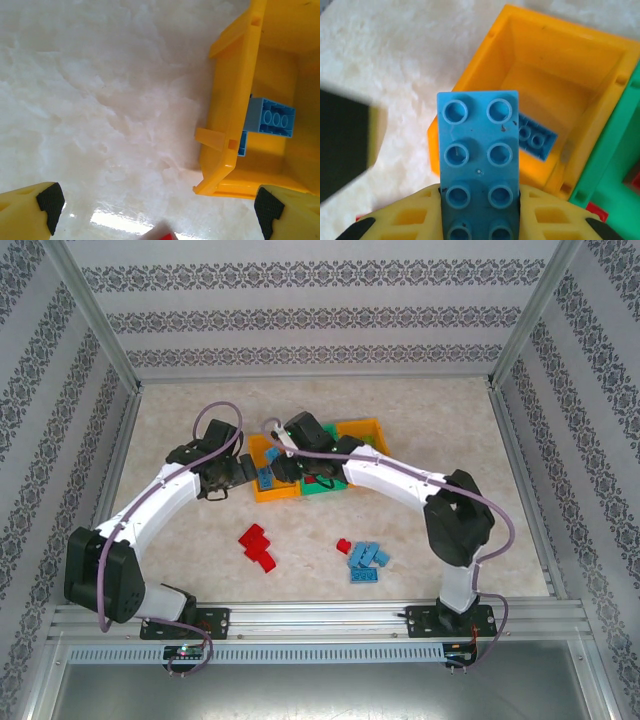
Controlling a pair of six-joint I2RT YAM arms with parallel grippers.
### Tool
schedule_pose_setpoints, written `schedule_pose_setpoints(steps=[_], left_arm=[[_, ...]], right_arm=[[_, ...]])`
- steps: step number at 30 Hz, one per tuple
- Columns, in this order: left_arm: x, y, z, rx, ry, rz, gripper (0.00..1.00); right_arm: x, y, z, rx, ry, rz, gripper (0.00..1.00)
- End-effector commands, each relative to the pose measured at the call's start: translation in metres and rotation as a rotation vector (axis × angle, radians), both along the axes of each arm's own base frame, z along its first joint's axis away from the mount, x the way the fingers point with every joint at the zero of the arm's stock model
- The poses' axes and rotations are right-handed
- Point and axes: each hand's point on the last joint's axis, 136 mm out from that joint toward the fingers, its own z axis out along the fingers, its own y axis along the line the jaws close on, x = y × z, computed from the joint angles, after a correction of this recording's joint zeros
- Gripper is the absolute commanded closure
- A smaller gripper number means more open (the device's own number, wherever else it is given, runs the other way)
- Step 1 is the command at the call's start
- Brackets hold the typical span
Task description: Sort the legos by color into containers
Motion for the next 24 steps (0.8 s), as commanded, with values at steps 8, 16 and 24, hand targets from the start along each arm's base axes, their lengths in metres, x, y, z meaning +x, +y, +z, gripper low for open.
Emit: schedule_pose_setpoints(steps=[8, 16, 24], left_arm=[[-0.012, 0.005, -0.009, -0.009, 0.006, 0.004, 0.01], [-0.024, -0.005, -0.014, -0.002, 0.005, -0.064, 0.00], [-0.025, -0.044, -0.013, 0.024, -0.032, -0.231, 0.00]], right_arm=[[0.047, 0.010, -0.029, 0.066, 0.191, -0.167, 0.63], [0.048, 0.016, -0.016, 0.103, 0.185, -0.140, 0.35], [0.023, -0.007, 0.031, 0.096, 0.034, -0.020, 0.16]])
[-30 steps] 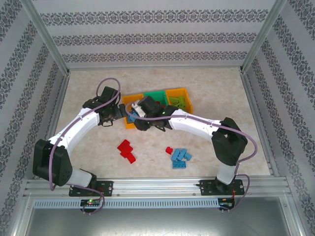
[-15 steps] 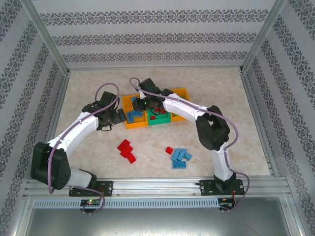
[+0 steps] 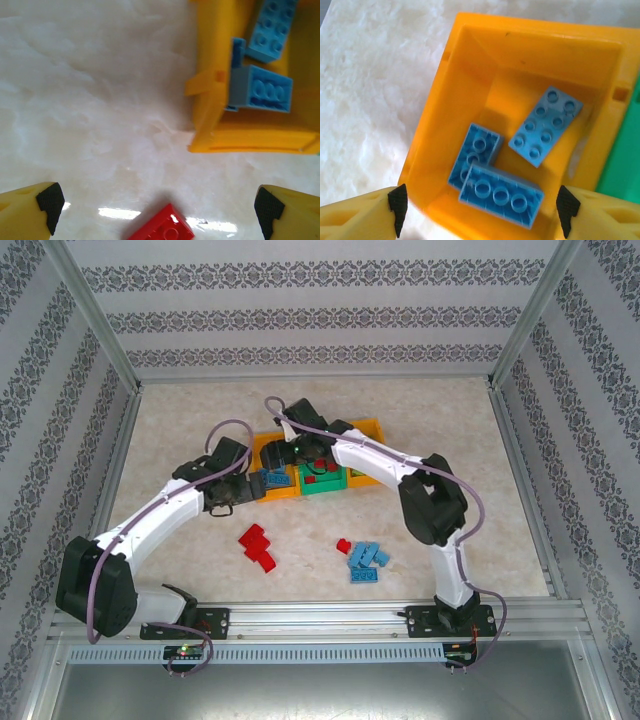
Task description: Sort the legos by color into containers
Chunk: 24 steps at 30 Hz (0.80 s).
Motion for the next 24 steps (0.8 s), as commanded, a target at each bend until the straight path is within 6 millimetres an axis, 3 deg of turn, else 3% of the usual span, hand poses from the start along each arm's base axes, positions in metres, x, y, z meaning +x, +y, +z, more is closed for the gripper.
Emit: schedule_pose_setpoints(steps=[1, 3, 6, 9, 12, 18, 24], left_arm=[[0.005, -0.019, 0.006, 0.004, -0.053, -0.093, 0.00], [0.005, -0.031, 0.009, -0.011, -0.073, -0.138, 0.00], [0.004, -0.057, 0.014, -0.024, -0.112, -0.259, 0.00], [-0.002, -0.091, 0.014, -0.020, -0.135, -0.425, 0.00], [-0.011, -0.125, 0.008, -0.014, -0.122, -0.574, 0.00], [-0.037, -0.196, -0.011, -0.021, -0.080, -0.840, 0.00], [-0.058, -0.248, -0.035, -0.060, 0.003, -0.924, 0.03]], right_arm=[[-0.015, -0.018, 0.053, 0.007, -0.157, 0.086, 0.14], [-0.026, -0.047, 0.047, -0.075, -0.177, 0.073, 0.11], [-0.040, -0.107, 0.030, -0.190, -0.146, -0.044, 0.10], [-0.055, -0.170, 0.015, -0.190, -0.063, -0.227, 0.08], [-0.073, -0.215, -0.002, -0.173, 0.006, -0.356, 0.08], [-0.100, -0.277, -0.030, -0.168, 0.112, -0.559, 0.08], [-0.106, -0.306, -0.039, -0.137, 0.160, -0.648, 0.08]])
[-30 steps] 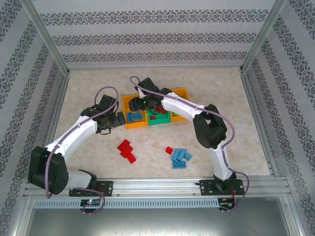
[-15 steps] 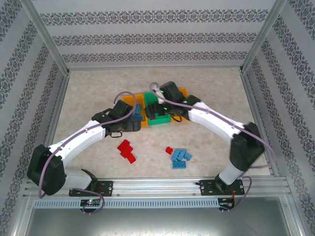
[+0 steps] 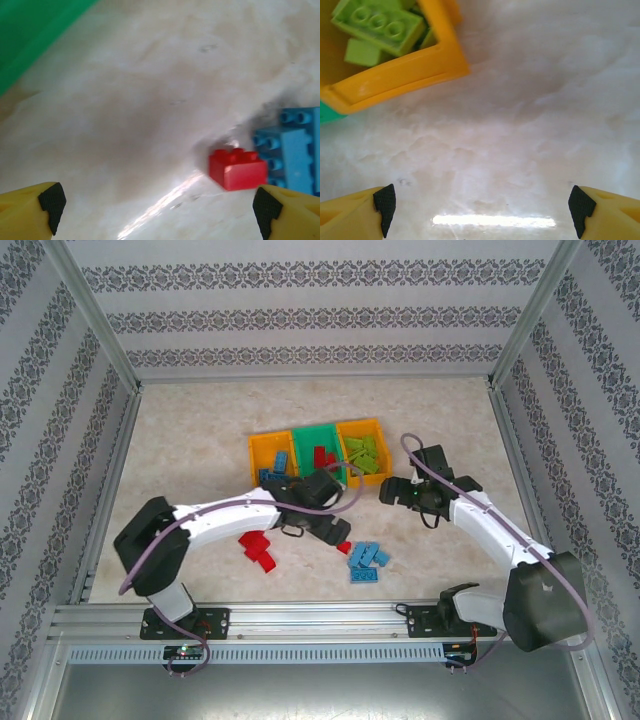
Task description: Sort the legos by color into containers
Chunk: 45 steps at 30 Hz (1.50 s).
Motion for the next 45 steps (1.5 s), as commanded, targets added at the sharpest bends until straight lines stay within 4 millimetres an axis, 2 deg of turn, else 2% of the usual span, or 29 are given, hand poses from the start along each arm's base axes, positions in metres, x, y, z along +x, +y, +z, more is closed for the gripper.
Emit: schedule_pose_setpoints(steps=[1, 5, 19, 26, 36, 45], left_arm=[[-0.009, -0.031, -0.002, -0.037, 0.018, -0.067, 0.03], [-0.012, -0.039, -0.014, -0.025, 0.047, -0.039, 0.04], [-0.019, -0.036, -0.031, 0.040, 0.072, -0.035, 0.07], [-0.017, -0.025, -0.037, 0.094, 0.060, -0.013, 0.10], [-0.014, -0.015, -0.045, 0.136, 0.053, 0.030, 0.22], [-0.008, 0.004, -0.042, 0.206, 0.010, 0.097, 0.29]], right_arm=[[-0.004, -0.004, 0.001, 0.040, 0.007, -0.036, 0.08], [-0.004, -0.006, 0.001, 0.040, 0.004, -0.037, 0.08], [-0.001, -0.008, -0.007, 0.045, 0.018, -0.041, 0.07], [-0.003, -0.012, -0.008, 0.045, 0.018, -0.051, 0.07], [-0.004, -0.014, -0.008, 0.045, 0.017, -0.057, 0.07], [-0.003, -0.011, -0.011, 0.060, 0.024, -0.060, 0.07]])
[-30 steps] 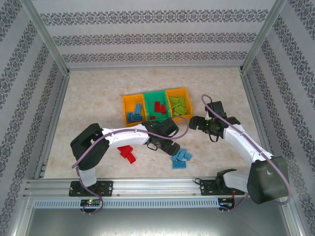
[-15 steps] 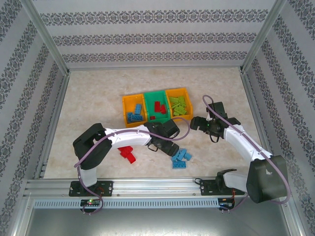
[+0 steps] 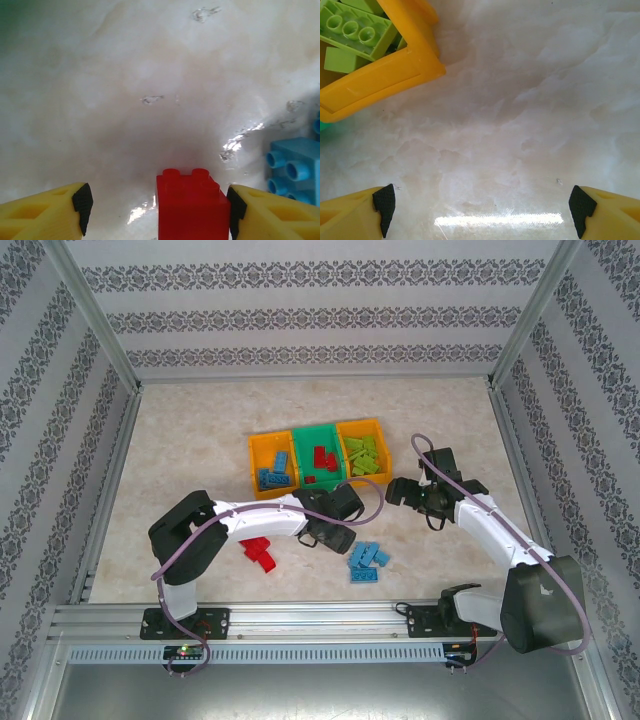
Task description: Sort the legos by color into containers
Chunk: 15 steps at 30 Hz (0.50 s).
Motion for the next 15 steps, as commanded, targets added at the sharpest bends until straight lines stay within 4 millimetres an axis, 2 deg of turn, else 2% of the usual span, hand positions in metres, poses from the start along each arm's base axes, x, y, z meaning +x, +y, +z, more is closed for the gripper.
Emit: schedule_pose_setpoints(steps=[1, 8, 15], left_arm=[[-0.001, 0.011, -0.001, 0.062, -0.014, 0.040, 0.30], [-0.006, -0.012, 0.006, -0.024, -0.002, -0.002, 0.30], [-0.017, -0.010, -0.005, 0.002, 0.037, -0.015, 0.30]], right_arm=[[-0.001, 0.000, -0.002, 0.028, 0.007, -0.015, 0.07], [-0.001, 0.002, -0.003, 0.039, 0.004, -0.013, 0.07], [-0.004, 0.000, -0.005, 0.031, 0.006, -0.014, 0.07]])
